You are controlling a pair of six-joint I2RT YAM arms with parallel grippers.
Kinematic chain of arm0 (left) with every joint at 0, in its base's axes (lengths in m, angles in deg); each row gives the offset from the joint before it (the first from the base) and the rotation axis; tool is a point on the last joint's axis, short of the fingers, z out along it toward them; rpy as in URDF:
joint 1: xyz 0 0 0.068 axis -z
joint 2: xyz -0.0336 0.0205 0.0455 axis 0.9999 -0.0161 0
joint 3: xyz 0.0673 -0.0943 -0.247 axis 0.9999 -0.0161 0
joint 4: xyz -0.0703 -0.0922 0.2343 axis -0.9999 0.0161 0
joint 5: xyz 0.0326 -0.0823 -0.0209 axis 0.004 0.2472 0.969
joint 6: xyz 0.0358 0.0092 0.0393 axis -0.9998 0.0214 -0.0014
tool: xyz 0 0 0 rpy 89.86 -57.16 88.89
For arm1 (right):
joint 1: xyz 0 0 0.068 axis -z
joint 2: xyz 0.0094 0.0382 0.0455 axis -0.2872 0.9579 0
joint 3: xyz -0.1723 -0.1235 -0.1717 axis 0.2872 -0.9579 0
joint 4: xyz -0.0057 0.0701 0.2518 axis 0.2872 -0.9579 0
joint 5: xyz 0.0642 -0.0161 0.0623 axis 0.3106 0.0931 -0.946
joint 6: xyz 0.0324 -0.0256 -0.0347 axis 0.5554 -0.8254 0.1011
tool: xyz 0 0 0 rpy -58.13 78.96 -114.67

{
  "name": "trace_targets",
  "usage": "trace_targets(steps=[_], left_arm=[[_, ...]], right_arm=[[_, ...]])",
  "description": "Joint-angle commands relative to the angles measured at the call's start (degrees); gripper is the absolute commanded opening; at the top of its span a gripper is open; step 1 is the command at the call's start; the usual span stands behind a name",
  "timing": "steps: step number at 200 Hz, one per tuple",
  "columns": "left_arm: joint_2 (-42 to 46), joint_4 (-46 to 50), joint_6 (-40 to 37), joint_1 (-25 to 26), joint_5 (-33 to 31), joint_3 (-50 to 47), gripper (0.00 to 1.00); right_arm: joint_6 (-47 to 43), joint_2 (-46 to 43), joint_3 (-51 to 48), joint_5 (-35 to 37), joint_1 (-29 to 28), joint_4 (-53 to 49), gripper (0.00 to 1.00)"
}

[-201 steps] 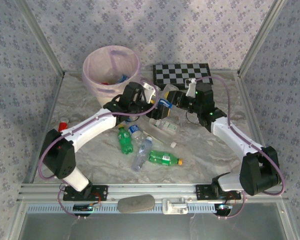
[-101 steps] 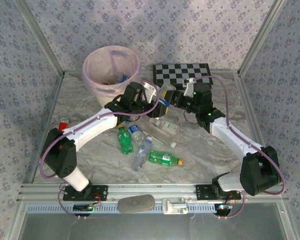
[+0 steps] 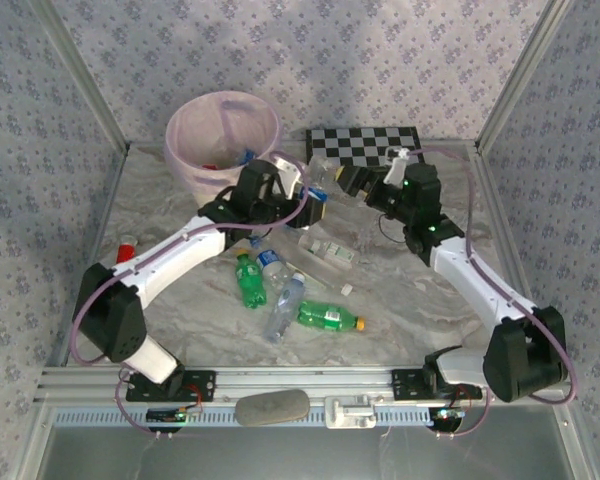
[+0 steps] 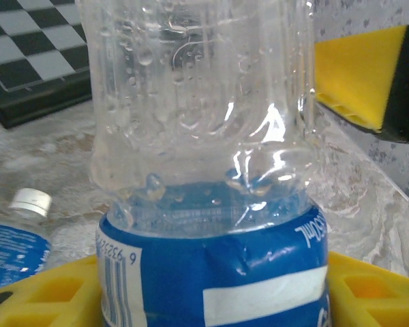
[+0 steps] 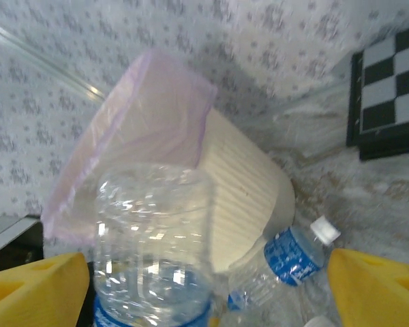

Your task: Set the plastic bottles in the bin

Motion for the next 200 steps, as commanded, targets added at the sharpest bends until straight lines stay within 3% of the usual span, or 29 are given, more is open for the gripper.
trace_targets(steps=[1, 47, 88, 142, 200], left_arm=[[4.0, 1.5, -2.5, -1.1, -1.3, 4.7, 0.52], [6.5, 7.5, -8.1, -3.4, -7.0, 12.9, 0.51], [8.2, 11.5, -11.8, -10.0, -13.2, 16.6, 0.51], [6.1, 15.8, -11.0, -22.2, -13.9, 20.1, 0.51], [-1.6, 21.4, -11.5, -26.6, -14.3, 25.1, 0.52]], right_arm=[[-1.1, -2.7, -1.7, 4.1, 1.2, -0.9, 0.97], [-0.9, -1.4, -3.4, 6.4, 2.3, -3.1, 0.99], [-0.7, 2.3, -3.2, 4.6, 2.5, -3.2, 0.99], [1.1, 7.1, -3.3, 2.0, 2.3, -1.4, 0.99], [1.2, 8.4, -2.9, 1.4, 2.2, -2.0, 0.99]])
